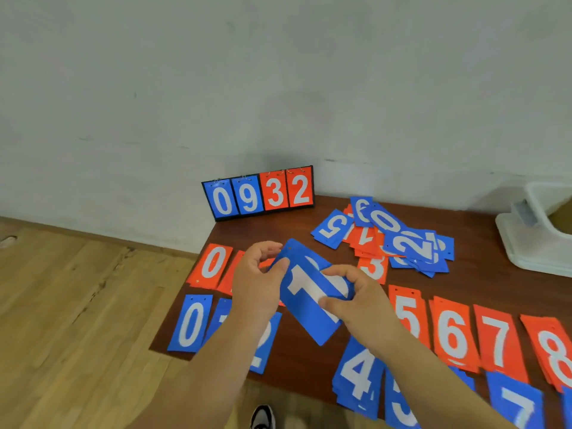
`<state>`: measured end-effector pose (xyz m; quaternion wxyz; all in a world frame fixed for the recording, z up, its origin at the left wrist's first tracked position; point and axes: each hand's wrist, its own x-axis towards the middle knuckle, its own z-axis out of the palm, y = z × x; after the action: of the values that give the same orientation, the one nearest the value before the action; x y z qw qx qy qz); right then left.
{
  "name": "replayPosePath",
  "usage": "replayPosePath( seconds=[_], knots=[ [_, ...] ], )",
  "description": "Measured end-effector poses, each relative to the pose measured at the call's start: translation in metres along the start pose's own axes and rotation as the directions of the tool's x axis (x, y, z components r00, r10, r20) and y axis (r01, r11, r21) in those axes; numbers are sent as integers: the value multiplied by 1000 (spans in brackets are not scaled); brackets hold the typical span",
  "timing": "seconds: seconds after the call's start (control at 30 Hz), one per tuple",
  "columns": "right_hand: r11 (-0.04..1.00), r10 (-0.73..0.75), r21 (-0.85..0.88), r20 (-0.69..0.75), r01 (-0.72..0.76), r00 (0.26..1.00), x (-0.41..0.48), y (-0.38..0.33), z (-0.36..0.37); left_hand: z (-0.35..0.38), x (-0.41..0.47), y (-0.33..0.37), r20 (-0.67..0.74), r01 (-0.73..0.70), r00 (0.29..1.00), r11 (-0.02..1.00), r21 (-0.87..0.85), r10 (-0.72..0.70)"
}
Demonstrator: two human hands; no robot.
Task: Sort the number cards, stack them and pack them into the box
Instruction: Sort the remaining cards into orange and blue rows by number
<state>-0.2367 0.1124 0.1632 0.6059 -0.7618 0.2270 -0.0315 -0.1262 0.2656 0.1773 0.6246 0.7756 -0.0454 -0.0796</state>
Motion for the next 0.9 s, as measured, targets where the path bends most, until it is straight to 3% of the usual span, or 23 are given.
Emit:
replayPosePath(
  seconds=[0.1,0.2,0.4,0.67,0.77,0.9],
  knots=[
    [999,24,35,-114,-21,993,20,-7,49,-35,11,-17,77,57,996,997,-59,-52],
    [998,45,43,-148,-39,988,39,-8,93,-62,18,-52,172,115,977,992,51,-122],
    [986,160,75,-203,-148,966,60,0,159,-121,60,-91,127,157,976,977,142,-176],
    [962,265,27,-344,-273,901,65,11,171,-191,110,-127,13,219,973,946,241,-229],
    [938,336,50,-371,-343,866,60,25,170,-193,105,-151,103,202,962,911,359,-254],
    [904,401,45,-435,-426,806,46,53,165,-179,91,-189,329,58,899,823,565,-289]
  ],
)
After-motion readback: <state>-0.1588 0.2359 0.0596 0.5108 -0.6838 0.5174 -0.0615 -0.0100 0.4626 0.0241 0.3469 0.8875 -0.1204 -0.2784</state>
